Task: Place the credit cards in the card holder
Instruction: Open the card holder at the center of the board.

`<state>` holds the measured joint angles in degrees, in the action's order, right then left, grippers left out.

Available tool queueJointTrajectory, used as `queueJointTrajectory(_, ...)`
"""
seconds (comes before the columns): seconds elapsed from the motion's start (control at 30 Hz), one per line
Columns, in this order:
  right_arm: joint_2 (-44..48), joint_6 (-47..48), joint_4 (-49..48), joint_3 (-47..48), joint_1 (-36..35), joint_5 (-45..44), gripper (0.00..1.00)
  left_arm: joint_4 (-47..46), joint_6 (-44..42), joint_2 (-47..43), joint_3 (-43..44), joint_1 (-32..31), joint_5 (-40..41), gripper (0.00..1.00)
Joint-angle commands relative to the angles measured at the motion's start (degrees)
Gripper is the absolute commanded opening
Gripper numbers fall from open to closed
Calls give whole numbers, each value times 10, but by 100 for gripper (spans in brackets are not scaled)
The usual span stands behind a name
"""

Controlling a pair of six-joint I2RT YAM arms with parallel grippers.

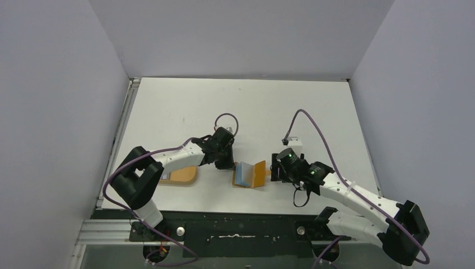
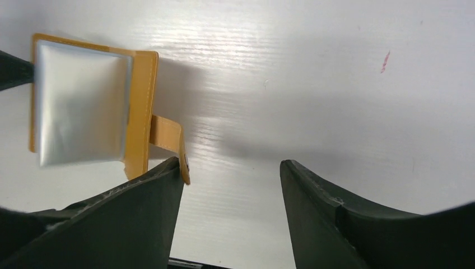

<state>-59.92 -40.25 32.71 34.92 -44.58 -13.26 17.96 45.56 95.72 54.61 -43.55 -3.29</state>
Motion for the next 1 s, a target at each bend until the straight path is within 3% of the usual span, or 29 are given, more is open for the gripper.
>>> queueJointTrajectory(0.0,51,26,31,65,-10,-18,64,-13,-8,-6,3,-3,-6,0)
queueJointTrajectory(0.33,-2,16,-44,153,-79,59,60,-15,-3,-34,4,-5,-18,0)
queueJointTrajectory(0.63,-68,5,-104,174,-88,103,57,-3,-1,-62,14,-11,-16,0)
queueJointTrajectory(0.97,-138,16,-109,151,-73,110,36,2,7,-86,22,-17,-18,0)
